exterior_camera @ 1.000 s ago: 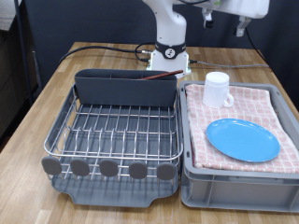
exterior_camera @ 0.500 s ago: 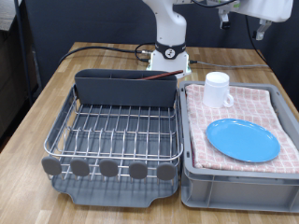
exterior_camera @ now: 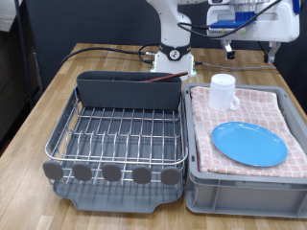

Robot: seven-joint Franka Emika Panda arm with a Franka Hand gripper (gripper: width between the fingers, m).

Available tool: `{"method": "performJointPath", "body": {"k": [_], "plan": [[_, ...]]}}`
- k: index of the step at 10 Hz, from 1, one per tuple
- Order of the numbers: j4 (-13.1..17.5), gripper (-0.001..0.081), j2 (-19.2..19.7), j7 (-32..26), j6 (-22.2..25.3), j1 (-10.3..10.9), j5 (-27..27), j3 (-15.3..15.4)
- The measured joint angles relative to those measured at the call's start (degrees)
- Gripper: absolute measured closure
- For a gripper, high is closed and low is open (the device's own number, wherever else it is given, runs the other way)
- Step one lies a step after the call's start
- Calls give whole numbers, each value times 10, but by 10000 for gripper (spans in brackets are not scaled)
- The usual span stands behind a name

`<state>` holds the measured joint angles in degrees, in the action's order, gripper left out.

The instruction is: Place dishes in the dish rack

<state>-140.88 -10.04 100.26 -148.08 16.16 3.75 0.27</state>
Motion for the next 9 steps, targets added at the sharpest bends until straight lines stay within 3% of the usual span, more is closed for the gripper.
{"method": "performJointPath", "body": {"k": [3,9], "plan": [[-26,4,47,-24,-122,0,4,2],[-33,4,98,-117,-138,4,109,8]]}}
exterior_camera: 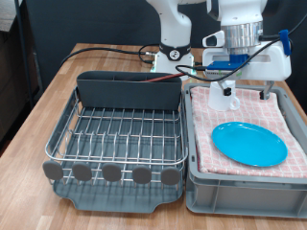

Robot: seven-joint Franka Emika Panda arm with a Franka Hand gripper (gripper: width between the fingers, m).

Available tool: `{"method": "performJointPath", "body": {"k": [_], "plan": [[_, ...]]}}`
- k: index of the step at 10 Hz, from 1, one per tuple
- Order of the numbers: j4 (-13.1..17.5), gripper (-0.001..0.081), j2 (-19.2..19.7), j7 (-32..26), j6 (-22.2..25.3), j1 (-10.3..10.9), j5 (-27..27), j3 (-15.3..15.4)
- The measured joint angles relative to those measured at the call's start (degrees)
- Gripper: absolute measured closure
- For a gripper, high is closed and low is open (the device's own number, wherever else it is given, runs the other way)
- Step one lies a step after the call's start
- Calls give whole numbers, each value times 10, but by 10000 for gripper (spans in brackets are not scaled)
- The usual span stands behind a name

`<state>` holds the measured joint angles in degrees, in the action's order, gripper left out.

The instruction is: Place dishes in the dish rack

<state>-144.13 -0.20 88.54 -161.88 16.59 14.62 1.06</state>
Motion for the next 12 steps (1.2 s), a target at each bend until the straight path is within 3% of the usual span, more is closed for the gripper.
{"method": "performJointPath", "body": {"k": [4,7,9,12], "plan": [[-15,4,29,-61,-42,0,60,5],[-23,4,48,-62,-59,-1,63,2],[-24,4,58,-94,-73,-6,102,9],[-24,4,71,-102,-80,-8,111,11]]}}
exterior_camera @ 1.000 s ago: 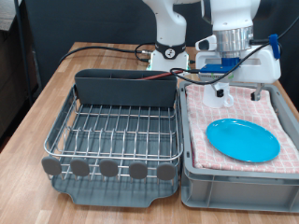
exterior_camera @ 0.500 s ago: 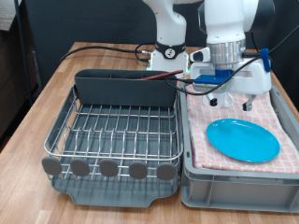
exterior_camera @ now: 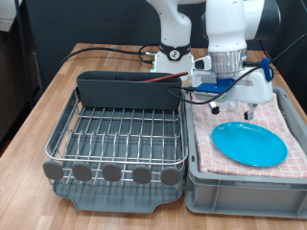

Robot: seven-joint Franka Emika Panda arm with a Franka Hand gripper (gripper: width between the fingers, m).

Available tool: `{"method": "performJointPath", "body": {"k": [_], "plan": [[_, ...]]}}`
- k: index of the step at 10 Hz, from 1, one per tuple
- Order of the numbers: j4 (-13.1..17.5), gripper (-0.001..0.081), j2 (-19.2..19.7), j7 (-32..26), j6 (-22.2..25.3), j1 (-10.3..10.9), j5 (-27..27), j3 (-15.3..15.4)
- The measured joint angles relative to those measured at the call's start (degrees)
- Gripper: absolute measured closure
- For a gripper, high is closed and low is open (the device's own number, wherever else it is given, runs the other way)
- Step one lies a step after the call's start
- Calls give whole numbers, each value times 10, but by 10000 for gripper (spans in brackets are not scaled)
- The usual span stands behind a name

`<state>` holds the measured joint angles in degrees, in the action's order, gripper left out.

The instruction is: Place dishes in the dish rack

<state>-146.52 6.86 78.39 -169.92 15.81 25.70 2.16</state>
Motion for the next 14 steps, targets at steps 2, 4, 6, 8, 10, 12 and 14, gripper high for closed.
{"method": "performJointPath", "body": {"k": [2,4,6,8,10,12,14], "plan": [[1,4,8,-23,-11,-4,25,7],[6,4,19,-39,-20,-7,42,14],[14,4,30,-53,-24,-12,58,22],[25,4,43,-63,-32,-20,68,32],[35,4,55,-67,-37,-23,71,38],[43,4,66,-69,-45,-29,74,47],[46,4,71,-69,-51,-29,74,47]]}}
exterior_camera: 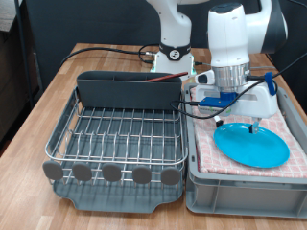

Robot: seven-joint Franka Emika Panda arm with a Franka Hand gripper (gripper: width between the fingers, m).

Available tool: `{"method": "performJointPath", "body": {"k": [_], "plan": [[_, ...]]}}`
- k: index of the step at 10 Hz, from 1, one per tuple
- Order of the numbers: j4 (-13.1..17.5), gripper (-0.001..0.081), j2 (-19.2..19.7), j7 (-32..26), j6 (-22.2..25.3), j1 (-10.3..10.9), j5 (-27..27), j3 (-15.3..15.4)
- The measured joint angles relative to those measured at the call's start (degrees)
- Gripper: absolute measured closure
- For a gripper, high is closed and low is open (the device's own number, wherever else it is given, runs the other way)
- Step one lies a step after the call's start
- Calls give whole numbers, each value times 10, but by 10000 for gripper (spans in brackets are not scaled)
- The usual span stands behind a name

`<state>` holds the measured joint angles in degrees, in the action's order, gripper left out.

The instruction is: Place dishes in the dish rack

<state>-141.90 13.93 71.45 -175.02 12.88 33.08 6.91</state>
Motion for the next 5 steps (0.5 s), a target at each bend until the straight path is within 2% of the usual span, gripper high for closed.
{"method": "performJointPath", "body": {"k": [2,3,4,5], "plan": [[1,4,3,0,-7,1,0,0],[2,129,4,0,-9,1,0,0],[2,129,5,0,-11,1,0,0],[2,307,5,0,-15,2,0,0]]}}
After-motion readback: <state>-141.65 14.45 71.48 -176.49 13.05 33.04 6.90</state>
